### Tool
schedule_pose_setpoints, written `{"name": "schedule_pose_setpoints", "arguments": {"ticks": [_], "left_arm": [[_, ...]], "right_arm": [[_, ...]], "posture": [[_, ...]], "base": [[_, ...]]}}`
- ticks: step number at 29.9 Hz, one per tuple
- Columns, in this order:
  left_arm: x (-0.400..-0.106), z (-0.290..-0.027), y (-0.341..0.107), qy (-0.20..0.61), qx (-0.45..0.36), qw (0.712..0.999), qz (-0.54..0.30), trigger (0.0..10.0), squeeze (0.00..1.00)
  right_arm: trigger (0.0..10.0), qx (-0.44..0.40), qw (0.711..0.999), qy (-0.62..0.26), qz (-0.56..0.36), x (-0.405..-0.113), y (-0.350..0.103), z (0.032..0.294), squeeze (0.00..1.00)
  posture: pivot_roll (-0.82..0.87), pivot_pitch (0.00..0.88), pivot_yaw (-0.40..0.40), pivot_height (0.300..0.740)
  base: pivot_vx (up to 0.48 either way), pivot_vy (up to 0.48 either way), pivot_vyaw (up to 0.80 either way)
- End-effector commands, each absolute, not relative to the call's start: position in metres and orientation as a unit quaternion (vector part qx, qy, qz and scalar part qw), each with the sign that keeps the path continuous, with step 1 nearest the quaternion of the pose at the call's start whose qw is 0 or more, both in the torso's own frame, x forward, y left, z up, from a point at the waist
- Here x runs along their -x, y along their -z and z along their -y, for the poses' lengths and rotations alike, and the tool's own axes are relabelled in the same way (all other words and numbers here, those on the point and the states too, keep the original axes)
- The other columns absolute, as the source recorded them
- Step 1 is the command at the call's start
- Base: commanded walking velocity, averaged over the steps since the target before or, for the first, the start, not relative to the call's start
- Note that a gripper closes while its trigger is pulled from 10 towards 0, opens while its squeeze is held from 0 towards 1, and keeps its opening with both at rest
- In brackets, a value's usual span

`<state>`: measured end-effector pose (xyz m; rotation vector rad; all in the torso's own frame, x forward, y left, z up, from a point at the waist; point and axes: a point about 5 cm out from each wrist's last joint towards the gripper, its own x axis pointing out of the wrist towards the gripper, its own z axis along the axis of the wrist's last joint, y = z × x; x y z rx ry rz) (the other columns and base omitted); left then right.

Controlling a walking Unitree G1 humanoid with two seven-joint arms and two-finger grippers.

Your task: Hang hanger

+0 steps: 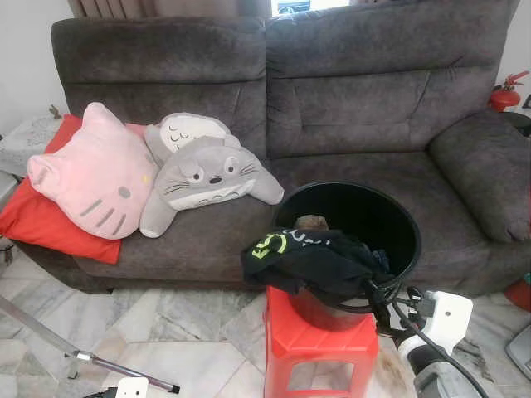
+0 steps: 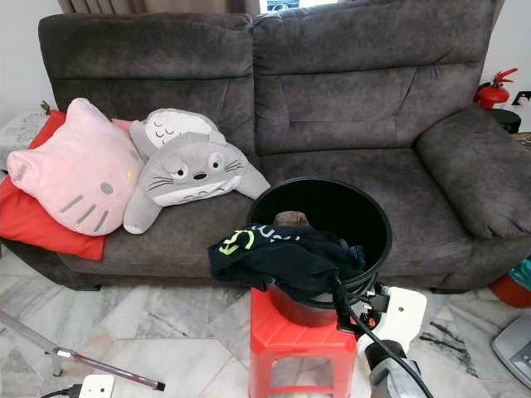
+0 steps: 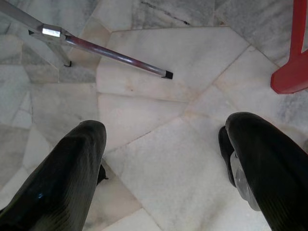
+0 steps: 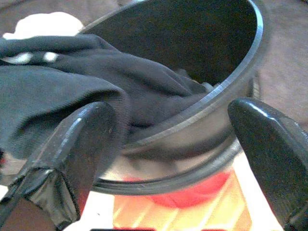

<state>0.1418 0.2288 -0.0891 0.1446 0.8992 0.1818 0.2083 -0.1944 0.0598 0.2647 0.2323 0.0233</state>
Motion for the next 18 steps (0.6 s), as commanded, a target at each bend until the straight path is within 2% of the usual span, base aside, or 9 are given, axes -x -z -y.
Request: {"name": "schedule_pose_setpoints", "arguments": {"ticks": [1,18], "left_arm": [[-0.1326,-0.2369,0.0912,-0.093,-0.077,0.884,-0.451,10.0,0.0],[-0.1319,-0.2293,0.0934,-0.093,-0.073,0.883,-0.454,10.0,0.0]], "right_arm": [[10.0,-0.131,0.984,-0.03,-0.114,-0.2113,-0.0614,0.1892,0.0],[10.0,-0.12,0.981,-0.085,-0.123,-0.2187,-0.0607,0.182,0.0]], "posture": [[-0.24,0.0,0.084,0.74],[-0.24,0.0,0.076,0.74]], "base": [[0.0,0.0,0.0],[0.0,0.0,0.0]]}}
